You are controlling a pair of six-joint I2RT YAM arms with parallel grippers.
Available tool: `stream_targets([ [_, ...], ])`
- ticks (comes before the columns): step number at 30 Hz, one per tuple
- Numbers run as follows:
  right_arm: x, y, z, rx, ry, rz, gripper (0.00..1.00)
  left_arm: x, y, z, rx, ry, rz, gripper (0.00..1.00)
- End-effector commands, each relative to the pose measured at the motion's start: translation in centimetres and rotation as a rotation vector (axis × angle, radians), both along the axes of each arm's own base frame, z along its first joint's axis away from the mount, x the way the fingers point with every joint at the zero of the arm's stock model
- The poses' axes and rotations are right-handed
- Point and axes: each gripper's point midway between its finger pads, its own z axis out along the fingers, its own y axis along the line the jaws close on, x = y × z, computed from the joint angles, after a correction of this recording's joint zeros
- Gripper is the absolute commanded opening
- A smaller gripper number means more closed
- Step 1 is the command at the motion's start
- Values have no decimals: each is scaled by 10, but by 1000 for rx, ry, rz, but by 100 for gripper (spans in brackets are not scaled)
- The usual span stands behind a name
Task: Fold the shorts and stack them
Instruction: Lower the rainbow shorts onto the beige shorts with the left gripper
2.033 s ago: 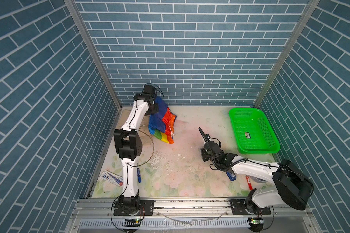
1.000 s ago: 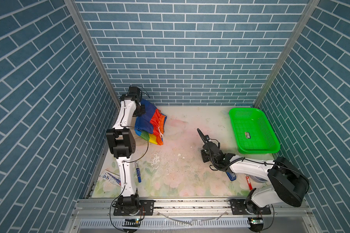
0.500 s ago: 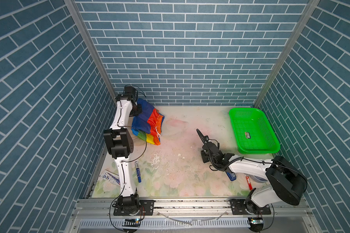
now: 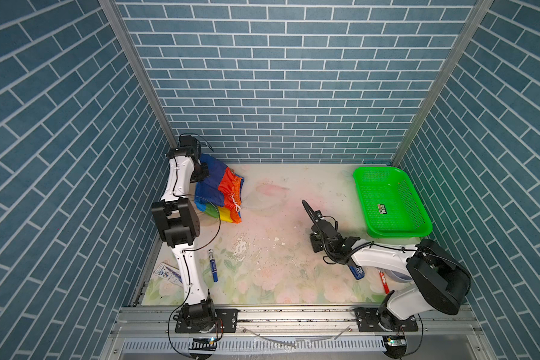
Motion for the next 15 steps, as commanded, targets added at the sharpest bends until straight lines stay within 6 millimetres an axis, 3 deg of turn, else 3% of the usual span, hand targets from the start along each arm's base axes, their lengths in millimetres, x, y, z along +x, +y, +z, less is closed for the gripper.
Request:
stream_targets([
  [1, 3, -2, -2, 1, 5, -31, 46, -9, 25, -16, 23, 26, 55, 4],
  [5, 4, -2, -4, -5, 9, -32, 46, -14, 36, -53, 5, 87, 94, 5],
  [7, 4, -3, -5, -8, 12, -34, 46, -15, 40, -68, 0, 109, 106, 19],
  [11, 5, -2, -7, -11, 17, -36, 46, -15, 40, -92, -17, 148, 113, 56],
  [15, 5, -1, -9, -12, 24, -39, 46, -17, 41, -110, -17, 183, 125, 71],
])
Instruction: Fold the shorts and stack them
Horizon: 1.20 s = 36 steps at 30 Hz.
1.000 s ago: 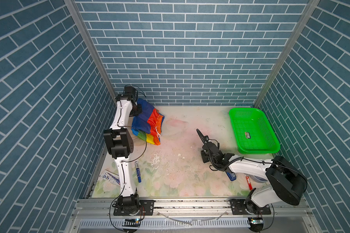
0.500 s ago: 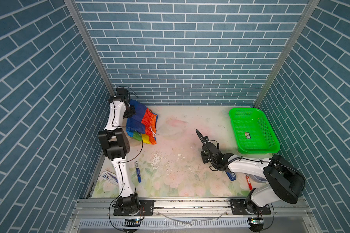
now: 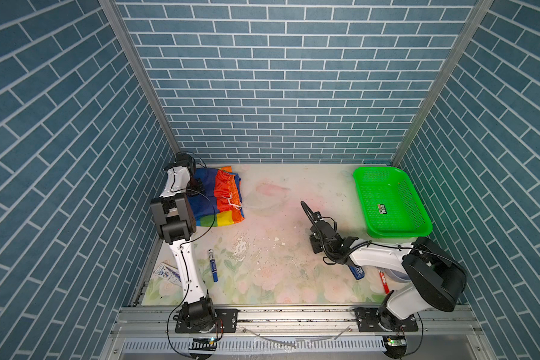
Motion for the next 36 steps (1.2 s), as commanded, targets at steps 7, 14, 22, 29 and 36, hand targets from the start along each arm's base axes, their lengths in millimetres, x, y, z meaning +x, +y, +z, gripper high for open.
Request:
stream_targets([
  [7, 8, 3, 4, 12, 4, -34, 46, -15, 11, -16, 55, 90, 49, 77],
  [14, 11, 3, 29, 40, -39, -36, 46, -26, 0, 77, 85, -41, 104, 100],
  [22, 14, -17, 92, 101, -123, -78, 99, -76, -46, 204, 108, -332, 83, 100],
  [29, 17, -67, 152, 158, -262, -179, 99, -128, -97, 245, 100, -566, -12, 100],
  [36, 29, -124, 167, 114, -321, -266, 99, -156, -134, 269, 99, -971, -95, 100],
])
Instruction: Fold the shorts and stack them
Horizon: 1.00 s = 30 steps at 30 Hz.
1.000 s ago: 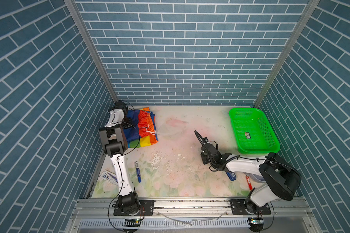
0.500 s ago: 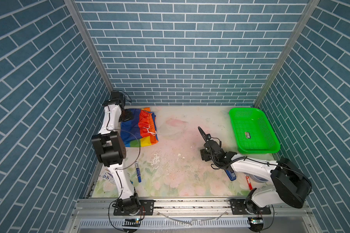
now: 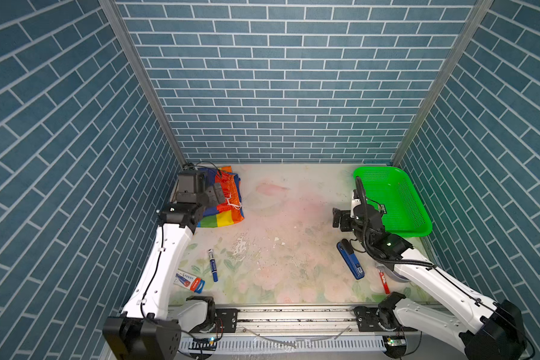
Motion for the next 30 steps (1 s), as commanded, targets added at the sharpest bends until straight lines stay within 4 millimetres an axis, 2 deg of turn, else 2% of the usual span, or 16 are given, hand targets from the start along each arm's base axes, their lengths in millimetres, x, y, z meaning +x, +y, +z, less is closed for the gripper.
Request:
stream_targets([
  [1, 2, -28, -5, -96, -6, -49, 99, 6, 5, 54, -9, -329, 29, 100],
  [2, 3, -39, -9, -107, -4, -81, 99, 2, 7, 56, -17, -365, 45, 100],
  [5, 1, -59, -18, -45, 33, -140, 99, -4, 8, 45, -28, -373, 49, 99],
  [10, -5, -73, -25, 39, 72, -214, 99, 7, 14, 27, -20, -209, 95, 100],
  [12, -7, -70, -28, 40, 96, -194, 99, 17, 12, 34, -23, -157, 87, 100],
  [14, -8, -72, -33, 18, 122, -201, 99, 33, -1, 45, -17, -165, 1, 99],
  [17, -5, -74, -42, -30, 112, -195, 99, 48, -7, 49, -8, -171, -37, 100],
  [19, -4, -71, -44, -68, 71, -146, 99, 50, -6, 47, 1, -176, -41, 99],
  [21, -4, -78, -45, -84, 46, -169, 99, 47, -3, 44, 2, -207, -26, 100],
  [24, -5, -82, -53, -54, 68, -173, 99, 42, -4, 40, -8, -265, -31, 100],
  [27, -4, -85, -62, -21, 115, -203, 99, 39, -6, 45, -17, -290, -37, 100],
  [30, 2, -72, -70, 29, 145, -146, 98, 44, -9, 44, 32, -268, -83, 100],
])
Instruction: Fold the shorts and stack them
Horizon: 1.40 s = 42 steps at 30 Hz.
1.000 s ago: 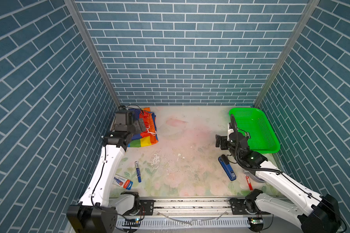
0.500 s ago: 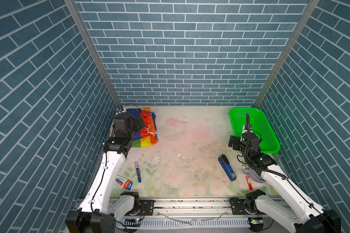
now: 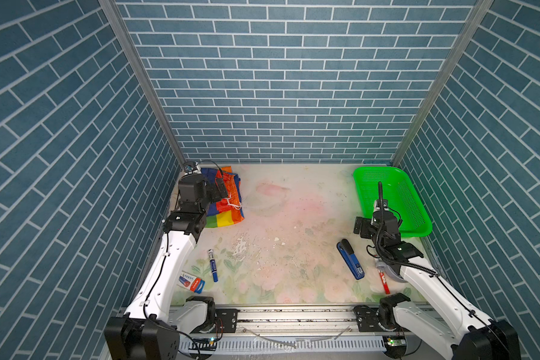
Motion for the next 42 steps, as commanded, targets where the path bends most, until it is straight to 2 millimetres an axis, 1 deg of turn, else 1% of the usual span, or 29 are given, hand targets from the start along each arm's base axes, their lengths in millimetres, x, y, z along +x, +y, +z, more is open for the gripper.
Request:
stream_targets([
  [1, 7, 17, -7, 78, 24, 58, 96, 9, 2, 10, 74, -15, -26, 96],
  [3, 12, 24, -9, 90, 55, 81, 89, 20, 25, -13, 78, 113, 41, 86],
  [4, 14, 27, -11, 91, 74, 95, 83, 27, 37, -30, 37, 188, 62, 78],
  [5, 15, 30, -12, 95, 91, 106, 79, 35, 48, -47, -22, 261, 75, 65],
  [6, 16, 33, -12, 102, 98, 118, 76, 42, 58, -60, -73, 312, 85, 56],
  [7, 16, 37, -14, 111, 108, 132, 74, 50, 68, -75, -119, 371, 101, 43],
  [8, 16, 39, -15, 121, 112, 142, 73, 56, 78, -87, -140, 419, 118, 33],
  [9, 16, 41, -15, 130, 112, 147, 72, 61, 84, -97, -143, 451, 133, 32],
  [10, 16, 41, -15, 137, 108, 148, 72, 66, 91, -106, -135, 477, 151, 32],
  [12, 15, 41, -14, 147, 97, 145, 72, 73, 98, -117, -110, 511, 173, 44],
  [13, 14, 40, -14, 149, 94, 142, 72, 78, 100, -123, -103, 524, 175, 52],
  [14, 14, 40, -13, 151, 89, 140, 72, 83, 102, -129, -98, 539, 178, 56],
  [15, 14, 40, -12, 153, 86, 142, 72, 86, 106, -134, -92, 555, 189, 58],
  [19, 13, 41, -7, 160, 81, 146, 73, 99, 116, -163, -124, 629, 204, 57],
  [22, 13, 41, -3, 172, 74, 147, 73, 106, 127, -179, -158, 649, 227, 56],
  [26, 13, 46, 2, 203, 62, 162, 73, 110, 143, -203, -151, 694, 248, 53],
  [30, 15, 51, 5, 218, 58, 181, 73, 111, 149, -222, -121, 728, 253, 53],
  [33, 19, 53, 7, 220, 54, 187, 73, 112, 143, -241, -156, 752, 240, 50],
  [36, 25, 57, 9, 226, 47, 198, 73, 111, 132, -259, -206, 764, 243, 42],
  [39, 31, 62, 11, 239, 44, 210, 73, 113, 107, -272, -221, 760, 212, 40],
  [41, 35, 66, 14, 254, 38, 220, 73, 117, 81, -278, -189, 774, 160, 40],
  [42, 37, 67, 16, 260, 33, 223, 73, 117, 74, -277, -159, 800, 137, 37],
])
